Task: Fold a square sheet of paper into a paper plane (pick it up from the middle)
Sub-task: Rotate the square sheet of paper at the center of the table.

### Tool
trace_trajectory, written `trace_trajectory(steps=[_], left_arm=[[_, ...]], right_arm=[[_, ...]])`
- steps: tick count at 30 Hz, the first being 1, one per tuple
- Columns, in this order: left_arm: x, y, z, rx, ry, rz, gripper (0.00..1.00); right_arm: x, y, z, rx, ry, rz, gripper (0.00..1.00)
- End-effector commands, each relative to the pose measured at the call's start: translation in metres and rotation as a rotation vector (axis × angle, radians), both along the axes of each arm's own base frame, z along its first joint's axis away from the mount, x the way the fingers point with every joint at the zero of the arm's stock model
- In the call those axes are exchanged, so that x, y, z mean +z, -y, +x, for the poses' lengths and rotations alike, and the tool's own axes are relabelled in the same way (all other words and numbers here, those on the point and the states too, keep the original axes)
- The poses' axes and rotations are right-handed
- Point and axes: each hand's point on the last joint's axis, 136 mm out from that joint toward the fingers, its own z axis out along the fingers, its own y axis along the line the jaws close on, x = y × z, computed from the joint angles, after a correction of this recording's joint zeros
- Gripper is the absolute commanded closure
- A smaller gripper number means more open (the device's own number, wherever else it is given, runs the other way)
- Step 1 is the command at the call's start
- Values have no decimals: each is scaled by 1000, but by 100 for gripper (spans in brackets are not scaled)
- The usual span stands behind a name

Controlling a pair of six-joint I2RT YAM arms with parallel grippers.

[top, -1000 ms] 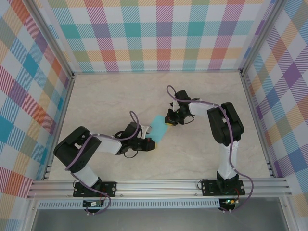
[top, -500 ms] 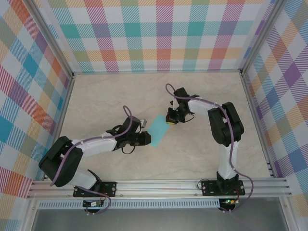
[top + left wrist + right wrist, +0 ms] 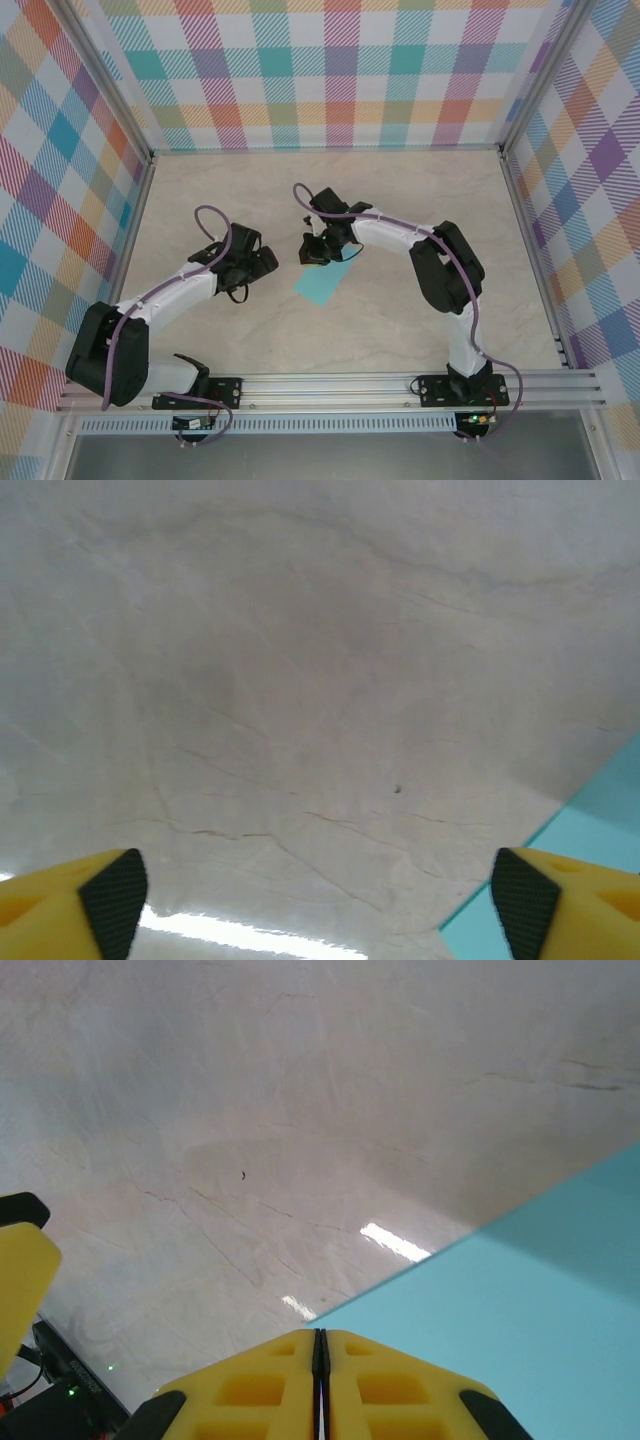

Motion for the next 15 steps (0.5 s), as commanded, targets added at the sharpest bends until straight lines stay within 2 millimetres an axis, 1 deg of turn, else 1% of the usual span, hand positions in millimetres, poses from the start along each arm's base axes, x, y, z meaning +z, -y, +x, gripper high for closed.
trace_trajectory(steps=[1, 5, 10, 15], left_arm=[[3, -20, -6, 55, -38, 52, 0], [0, -21, -7, 50, -65, 58, 0], [-1, -17, -5, 32, -64, 42, 0], [-1, -12, -3, 11, -53, 19, 0]], right_arm=[[-17, -3, -8, -3, -62, -42, 89], [-31, -1, -18, 17, -82, -81, 89], [-47, 9, -35, 50, -108, -142, 89], [-62, 20, -57, 107, -124, -207, 86]])
